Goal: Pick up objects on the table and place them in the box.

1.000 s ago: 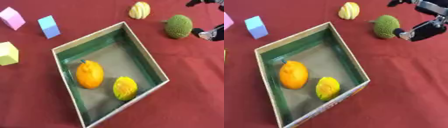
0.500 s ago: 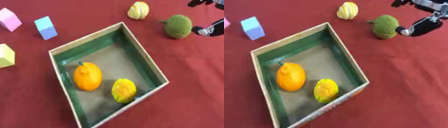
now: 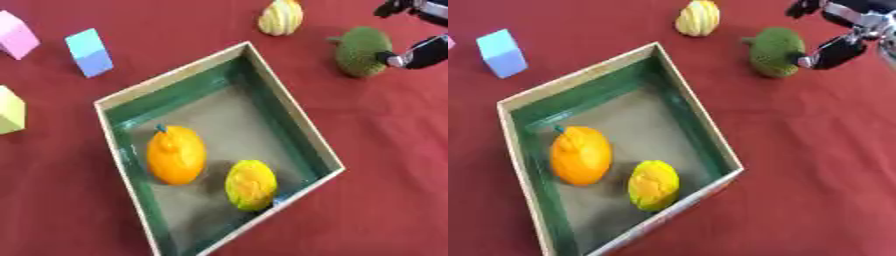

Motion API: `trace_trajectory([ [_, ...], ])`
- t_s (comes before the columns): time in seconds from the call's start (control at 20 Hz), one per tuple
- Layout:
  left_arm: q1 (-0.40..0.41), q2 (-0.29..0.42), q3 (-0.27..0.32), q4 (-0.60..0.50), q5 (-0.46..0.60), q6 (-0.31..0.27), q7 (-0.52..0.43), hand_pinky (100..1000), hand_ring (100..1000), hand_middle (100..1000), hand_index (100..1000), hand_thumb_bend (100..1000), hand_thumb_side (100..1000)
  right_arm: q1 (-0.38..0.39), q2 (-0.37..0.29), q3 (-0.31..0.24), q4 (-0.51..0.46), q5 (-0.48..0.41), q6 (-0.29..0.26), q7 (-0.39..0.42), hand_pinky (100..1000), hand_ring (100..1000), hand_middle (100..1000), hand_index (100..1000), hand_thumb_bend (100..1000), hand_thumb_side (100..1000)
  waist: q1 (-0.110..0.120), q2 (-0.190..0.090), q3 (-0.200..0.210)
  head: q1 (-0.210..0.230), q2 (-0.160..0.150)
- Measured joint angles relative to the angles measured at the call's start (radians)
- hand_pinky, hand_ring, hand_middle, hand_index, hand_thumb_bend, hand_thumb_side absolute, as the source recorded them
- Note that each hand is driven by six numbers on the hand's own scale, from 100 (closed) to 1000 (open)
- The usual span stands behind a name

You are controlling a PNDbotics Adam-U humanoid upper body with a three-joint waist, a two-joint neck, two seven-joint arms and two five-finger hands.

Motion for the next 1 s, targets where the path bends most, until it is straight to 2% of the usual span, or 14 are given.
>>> trace_trajectory([
  [0.2, 0.000, 0.000, 0.000, 0.000, 0.000, 0.000, 0.000, 750, 697, 651, 797, 111, 666, -0.019, 0.030, 0.003, 0.052, 0.026, -0.017, 0.009, 876, 892, 738, 847, 357, 100, -0.001, 0.003, 0.003, -0.003, 0.000],
  [0.4, -0.001, -0.001, 0.000, 0.000, 0.001, 0.000, 0.000, 751, 697, 650, 796, 109, 667, -0.037, 0.049, 0.004, 0.074, 0.028, -0.027, 0.002, 851, 826, 602, 743, 177, 100, -0.002, 0.003, 0.003, -0.003, 0.000],
  [0.5, -0.001, -0.001, 0.000, 0.000, 0.001, 0.000, 0.000, 751, 697, 650, 796, 110, 665, -0.040, 0.055, 0.002, 0.075, 0.019, -0.027, -0.013, 839, 791, 570, 715, 109, 100, -0.002, 0.003, 0.003, -0.002, 0.000],
  [0.75, -0.001, -0.001, 0.000, 0.000, 0.001, 0.000, 0.000, 752, 696, 650, 796, 112, 662, -0.039, 0.054, 0.002, 0.036, -0.034, -0.024, -0.053, 831, 760, 548, 698, 100, 100, -0.001, -0.008, -0.006, 0.001, 0.002],
  [1.0, 0.000, -0.001, 0.000, 0.000, 0.001, 0.000, 0.000, 753, 694, 649, 797, 118, 652, -0.037, 0.031, 0.001, -0.066, -0.085, -0.010, -0.080, 826, 733, 524, 678, 100, 100, 0.000, -0.034, -0.017, 0.006, 0.010],
])
